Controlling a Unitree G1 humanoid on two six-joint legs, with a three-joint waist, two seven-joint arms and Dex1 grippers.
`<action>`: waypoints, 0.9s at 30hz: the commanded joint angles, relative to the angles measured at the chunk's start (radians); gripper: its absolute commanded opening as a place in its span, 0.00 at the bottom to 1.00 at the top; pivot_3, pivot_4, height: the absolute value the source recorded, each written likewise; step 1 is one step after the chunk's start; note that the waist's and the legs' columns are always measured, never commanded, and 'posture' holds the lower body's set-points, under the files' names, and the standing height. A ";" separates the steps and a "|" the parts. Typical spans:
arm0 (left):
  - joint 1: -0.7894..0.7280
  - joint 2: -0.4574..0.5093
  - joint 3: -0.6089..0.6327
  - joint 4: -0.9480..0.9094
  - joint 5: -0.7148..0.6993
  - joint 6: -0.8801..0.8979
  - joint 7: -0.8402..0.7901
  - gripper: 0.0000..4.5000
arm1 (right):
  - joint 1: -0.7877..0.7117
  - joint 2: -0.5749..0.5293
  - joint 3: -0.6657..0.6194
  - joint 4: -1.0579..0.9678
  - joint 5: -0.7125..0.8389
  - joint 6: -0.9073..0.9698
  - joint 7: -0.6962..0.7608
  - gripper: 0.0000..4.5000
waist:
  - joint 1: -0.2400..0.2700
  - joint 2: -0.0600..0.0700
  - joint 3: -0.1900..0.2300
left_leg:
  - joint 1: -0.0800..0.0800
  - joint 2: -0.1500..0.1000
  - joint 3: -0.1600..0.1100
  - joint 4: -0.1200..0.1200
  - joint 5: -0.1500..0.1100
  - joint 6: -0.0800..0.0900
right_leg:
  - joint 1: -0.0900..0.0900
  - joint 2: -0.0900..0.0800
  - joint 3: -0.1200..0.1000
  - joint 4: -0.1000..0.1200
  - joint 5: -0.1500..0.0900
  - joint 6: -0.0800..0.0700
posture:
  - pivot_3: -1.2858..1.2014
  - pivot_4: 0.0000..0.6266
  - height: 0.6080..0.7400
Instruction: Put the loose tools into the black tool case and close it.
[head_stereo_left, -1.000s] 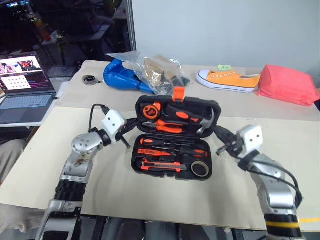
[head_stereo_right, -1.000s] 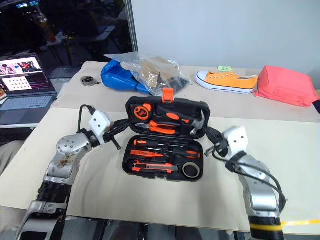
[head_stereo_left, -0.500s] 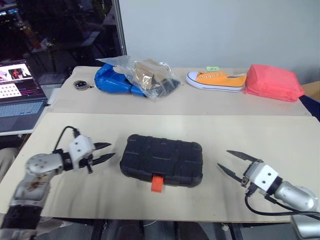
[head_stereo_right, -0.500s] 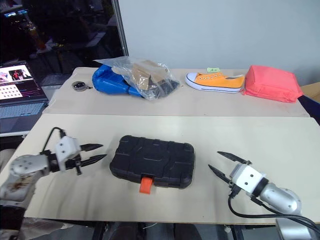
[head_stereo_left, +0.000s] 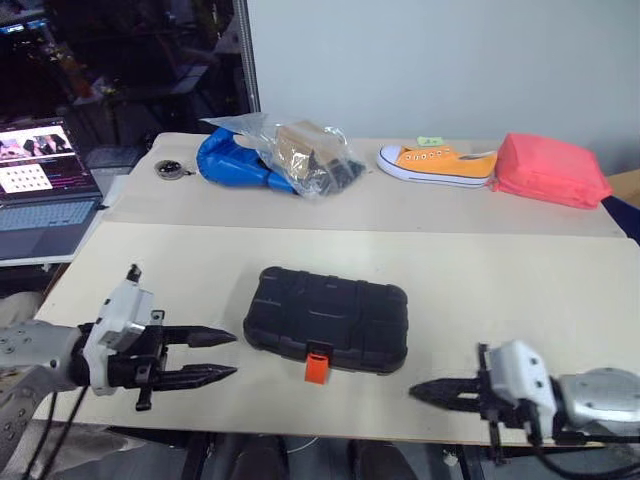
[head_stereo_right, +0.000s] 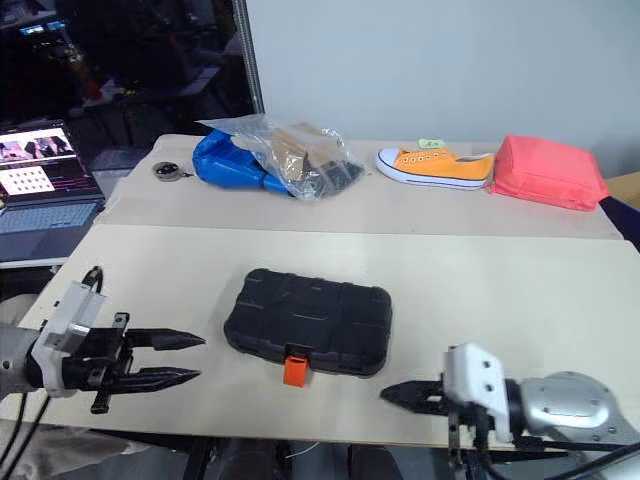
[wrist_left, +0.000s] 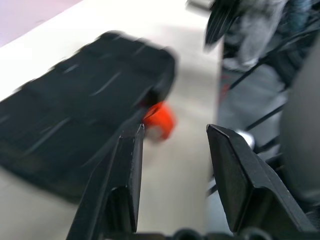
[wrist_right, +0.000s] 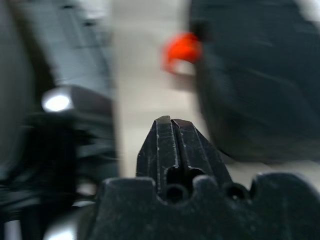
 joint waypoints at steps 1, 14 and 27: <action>-0.007 0.009 0.016 -0.088 -0.035 0.025 0.024 0.69 | -0.113 0.049 0.119 0.051 -0.144 0.042 -0.075 0.00 | 0.000 0.000 0.000 | -0.001 0.000 0.001 0.000 0.000 0.000 | 0.000 0.000 0.001 0.000 0.000 0.000 | 0.52 0.24 1.00; 0.023 -0.065 0.003 -0.170 0.020 0.036 0.192 0.98 | -0.424 0.373 0.161 0.228 -0.352 0.299 -0.482 0.00 | -0.008 -0.001 0.000 | -0.003 -0.001 0.003 0.000 -0.001 -0.002 | -0.002 0.002 0.002 0.000 0.004 0.004 | 0.52 0.24 1.00; -0.239 -0.186 -0.286 -0.050 0.138 0.088 0.431 1.00 | -0.557 0.420 0.089 0.215 -0.338 0.564 -0.491 0.31 | 0.004 0.000 0.000 | -0.006 -0.003 0.002 -0.001 -0.002 -0.002 | -0.003 0.003 0.002 0.000 0.006 0.000 | 0.52 0.24 1.00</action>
